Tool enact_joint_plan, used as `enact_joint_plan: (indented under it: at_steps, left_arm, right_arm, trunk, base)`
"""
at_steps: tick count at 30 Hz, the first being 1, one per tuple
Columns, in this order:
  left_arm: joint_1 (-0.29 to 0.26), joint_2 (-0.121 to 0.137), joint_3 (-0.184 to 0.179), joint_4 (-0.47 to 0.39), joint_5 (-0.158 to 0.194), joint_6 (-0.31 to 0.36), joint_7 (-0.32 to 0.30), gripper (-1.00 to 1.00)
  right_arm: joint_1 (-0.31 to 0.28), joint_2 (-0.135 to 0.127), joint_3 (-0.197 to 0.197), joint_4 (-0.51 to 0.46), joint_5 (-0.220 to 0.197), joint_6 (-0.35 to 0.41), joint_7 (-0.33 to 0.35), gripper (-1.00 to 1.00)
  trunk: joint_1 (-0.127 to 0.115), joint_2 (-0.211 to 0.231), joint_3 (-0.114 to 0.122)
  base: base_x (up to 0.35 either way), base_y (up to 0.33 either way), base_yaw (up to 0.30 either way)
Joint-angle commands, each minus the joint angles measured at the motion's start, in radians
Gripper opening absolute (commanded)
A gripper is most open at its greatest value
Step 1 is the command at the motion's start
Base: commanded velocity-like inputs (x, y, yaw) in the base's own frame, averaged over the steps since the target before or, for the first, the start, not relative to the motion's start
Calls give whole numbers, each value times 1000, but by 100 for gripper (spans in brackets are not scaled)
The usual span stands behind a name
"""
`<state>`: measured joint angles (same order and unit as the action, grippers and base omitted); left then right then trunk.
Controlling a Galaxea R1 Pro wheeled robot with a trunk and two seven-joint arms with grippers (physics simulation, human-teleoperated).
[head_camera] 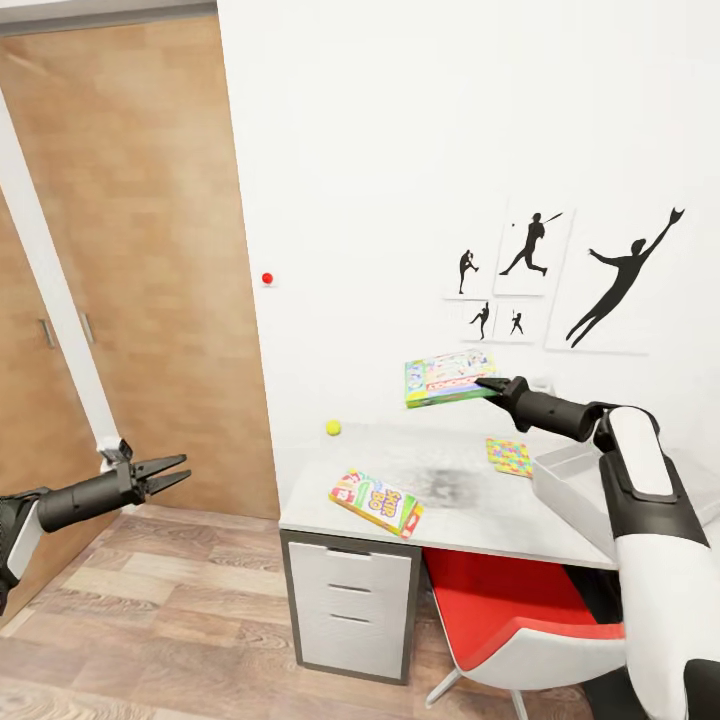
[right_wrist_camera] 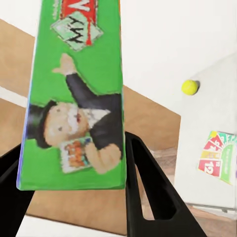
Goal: Put all the toys in the child's room - the three board games (two on the bed and one on the table), the two jigsaw puzzles on the table, and the tennis ball on the table - inside the toy box on the table in the child's room.
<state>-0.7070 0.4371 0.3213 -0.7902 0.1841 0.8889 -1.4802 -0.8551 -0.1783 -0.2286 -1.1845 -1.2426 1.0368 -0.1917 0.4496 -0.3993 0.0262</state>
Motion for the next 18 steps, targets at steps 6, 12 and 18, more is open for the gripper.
enact_joint_plan:
  at_steps: [6, 12, 18]
  left_arm:
    - [-3, -5, -4, -2, 0, 12, -5, 100]
    - [-3, -5, -4, -2, 0, 7, -6, 100]
    - [-3, -2, -4, -1, 0, 5, -10, 100]
  right_arm:
    - [2, -64, -3, 5, -56, 2, -11, -100]
    - [2, -73, -6, 12, -57, 2, -11, -100]
    - [2, -78, -7, 15, -55, 2, -12, -100]
  trunk:
    - [0, -1, 0]
    - [0, -1, 0]
    - [0, -1, 0]
  base:
    - [0, 0, 0]
    - [0, 0, 0]
    - [15, 8, 0]
